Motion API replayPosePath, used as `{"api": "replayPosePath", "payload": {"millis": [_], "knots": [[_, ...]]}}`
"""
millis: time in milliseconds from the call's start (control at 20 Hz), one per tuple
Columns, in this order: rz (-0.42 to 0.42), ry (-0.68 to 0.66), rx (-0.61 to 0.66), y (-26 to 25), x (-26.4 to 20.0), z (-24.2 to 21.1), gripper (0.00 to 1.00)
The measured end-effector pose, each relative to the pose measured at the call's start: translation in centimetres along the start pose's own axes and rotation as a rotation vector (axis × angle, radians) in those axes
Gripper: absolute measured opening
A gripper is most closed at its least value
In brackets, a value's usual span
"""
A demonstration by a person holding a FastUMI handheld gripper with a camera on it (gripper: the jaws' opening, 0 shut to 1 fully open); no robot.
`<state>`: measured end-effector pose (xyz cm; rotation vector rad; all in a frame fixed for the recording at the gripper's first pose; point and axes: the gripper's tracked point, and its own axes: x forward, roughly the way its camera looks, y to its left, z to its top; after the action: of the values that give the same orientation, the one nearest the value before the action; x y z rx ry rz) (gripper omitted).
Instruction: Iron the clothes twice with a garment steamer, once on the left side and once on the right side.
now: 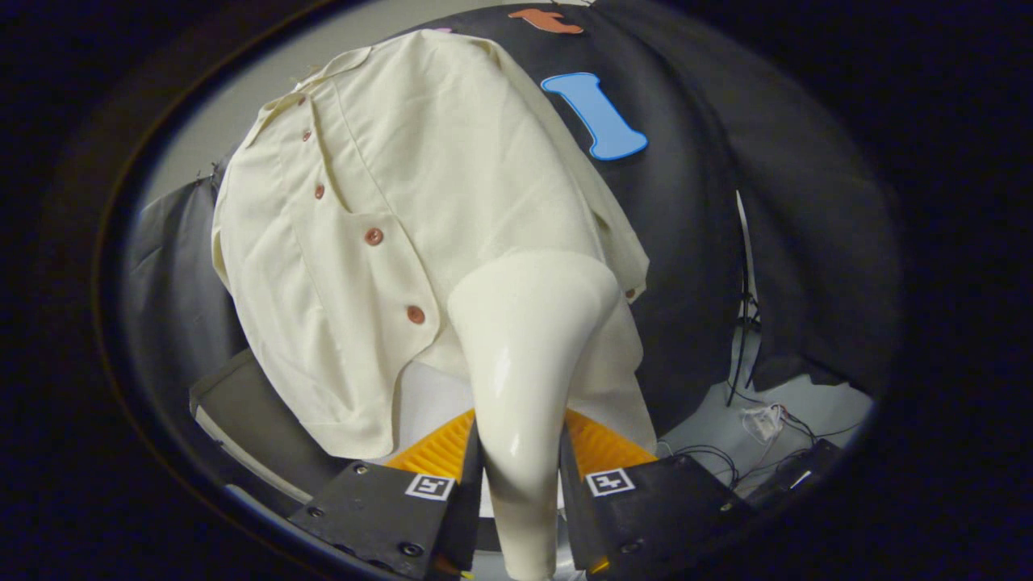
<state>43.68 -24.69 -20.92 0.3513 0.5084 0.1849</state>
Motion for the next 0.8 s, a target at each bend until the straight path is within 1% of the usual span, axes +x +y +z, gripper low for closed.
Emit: {"api": "replayPosePath", "payload": {"millis": [300, 500, 700, 800], "knots": [[-0.021, 0.014, 0.046, -1.0, -0.4, -3.1, 0.45], [0.014, -0.050, 0.087, 0.7, -2.5, -1.9, 0.45], [0.079, -0.099, 0.083, 4.6, -6.3, -0.3, 0.45], [0.095, -0.123, 0.078, 6.5, -8.5, 0.7, 0.45]]}}
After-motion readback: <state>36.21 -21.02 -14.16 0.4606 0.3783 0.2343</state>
